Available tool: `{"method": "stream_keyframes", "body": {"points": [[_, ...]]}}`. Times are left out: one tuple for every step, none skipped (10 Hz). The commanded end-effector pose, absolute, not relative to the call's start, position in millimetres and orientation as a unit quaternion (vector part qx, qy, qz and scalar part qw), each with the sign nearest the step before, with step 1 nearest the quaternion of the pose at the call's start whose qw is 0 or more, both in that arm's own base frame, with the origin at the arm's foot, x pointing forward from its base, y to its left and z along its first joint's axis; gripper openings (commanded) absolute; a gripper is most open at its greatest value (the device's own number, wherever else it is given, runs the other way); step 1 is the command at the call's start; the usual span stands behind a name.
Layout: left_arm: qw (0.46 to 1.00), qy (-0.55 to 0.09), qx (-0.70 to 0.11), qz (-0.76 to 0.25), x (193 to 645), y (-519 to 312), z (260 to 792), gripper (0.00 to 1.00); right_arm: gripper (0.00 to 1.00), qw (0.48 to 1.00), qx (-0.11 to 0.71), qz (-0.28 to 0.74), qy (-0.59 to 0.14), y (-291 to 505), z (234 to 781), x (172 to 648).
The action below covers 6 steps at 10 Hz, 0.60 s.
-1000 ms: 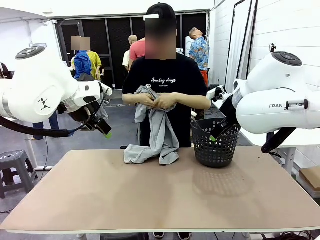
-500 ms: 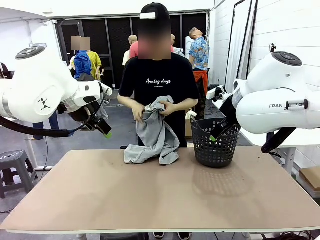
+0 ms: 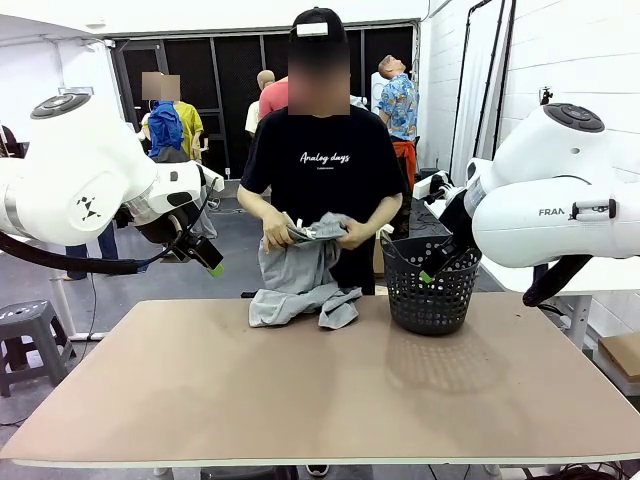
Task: Fold the training pants.
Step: Grab both ends of the Training pants handed by a person.
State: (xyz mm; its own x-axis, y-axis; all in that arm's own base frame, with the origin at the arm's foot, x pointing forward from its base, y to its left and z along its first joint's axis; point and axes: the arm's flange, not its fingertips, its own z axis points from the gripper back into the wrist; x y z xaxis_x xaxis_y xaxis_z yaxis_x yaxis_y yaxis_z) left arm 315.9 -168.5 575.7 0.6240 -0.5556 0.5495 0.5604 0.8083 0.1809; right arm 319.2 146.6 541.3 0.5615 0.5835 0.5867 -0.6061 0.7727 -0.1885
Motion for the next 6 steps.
{"method": "stream_keyframes", "body": {"points": [[0.899,-0.306,-0.003,-0.315,316.6,-167.6,575.7,1.00,1.00,0.883,0.018,0.334,-0.330,147.4,539.5,320.2],[0.899,-0.306,-0.003,-0.315,316.6,-167.6,575.7,1.00,1.00,0.883,0.018,0.334,-0.330,147.4,539.5,320.2],[0.899,-0.306,-0.003,-0.315,316.6,-167.6,575.7,1.00,1.00,0.883,0.018,0.334,-0.330,147.4,539.5,320.2],[0.899,-0.306,-0.003,-0.315,316.6,-167.6,575.7,1.00,1.00,0.883,0.018,0.334,-0.330,147.4,539.5,320.2],[0.899,-0.306,-0.003,-0.315,316.6,-167.6,575.7,1.00,1.00,0.883,0.018,0.334,-0.330,147.4,539.5,320.2],[0.899,-0.306,-0.003,-0.315,316.6,-167.6,575.7,1.00,1.00,0.883,0.018,0.334,-0.330,147.4,539.5,320.2]]}}
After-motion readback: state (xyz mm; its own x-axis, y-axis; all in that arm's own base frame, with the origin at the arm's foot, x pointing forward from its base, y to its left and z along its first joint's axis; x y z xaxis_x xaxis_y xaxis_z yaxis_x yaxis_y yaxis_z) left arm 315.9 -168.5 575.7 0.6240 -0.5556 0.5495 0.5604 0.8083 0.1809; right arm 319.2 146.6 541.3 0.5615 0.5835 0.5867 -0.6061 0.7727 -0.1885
